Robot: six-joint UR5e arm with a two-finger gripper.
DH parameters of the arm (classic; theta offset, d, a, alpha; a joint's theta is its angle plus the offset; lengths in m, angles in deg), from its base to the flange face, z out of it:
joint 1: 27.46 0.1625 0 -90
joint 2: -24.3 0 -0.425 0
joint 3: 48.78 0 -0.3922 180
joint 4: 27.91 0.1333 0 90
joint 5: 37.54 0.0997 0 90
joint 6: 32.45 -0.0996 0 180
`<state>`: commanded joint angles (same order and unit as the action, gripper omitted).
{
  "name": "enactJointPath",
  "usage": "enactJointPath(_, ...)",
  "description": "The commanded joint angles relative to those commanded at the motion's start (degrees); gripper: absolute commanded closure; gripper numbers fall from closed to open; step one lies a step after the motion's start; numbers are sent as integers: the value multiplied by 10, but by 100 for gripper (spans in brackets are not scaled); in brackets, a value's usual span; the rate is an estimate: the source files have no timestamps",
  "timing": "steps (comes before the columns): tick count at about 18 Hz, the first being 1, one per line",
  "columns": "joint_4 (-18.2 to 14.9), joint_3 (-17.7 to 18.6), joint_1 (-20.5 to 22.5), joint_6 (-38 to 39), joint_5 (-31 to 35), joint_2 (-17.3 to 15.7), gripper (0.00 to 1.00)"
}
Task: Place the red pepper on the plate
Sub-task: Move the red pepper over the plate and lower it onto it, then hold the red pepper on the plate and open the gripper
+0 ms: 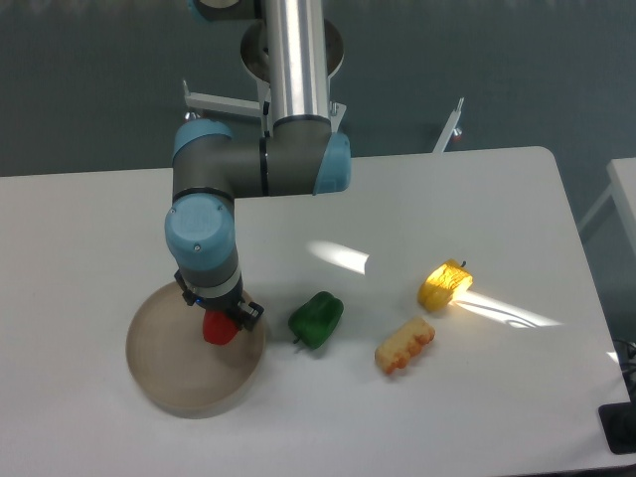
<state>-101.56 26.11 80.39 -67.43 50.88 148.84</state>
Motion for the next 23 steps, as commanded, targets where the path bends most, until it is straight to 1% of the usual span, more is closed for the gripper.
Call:
enactJointPath(7, -3, -3, -7, 0, 2, 9, 55)
enactJointPath(12, -32, -24, -11, -1, 2, 20, 55)
enactJointPath(23, -31, -24, -17, 0, 3, 27, 55)
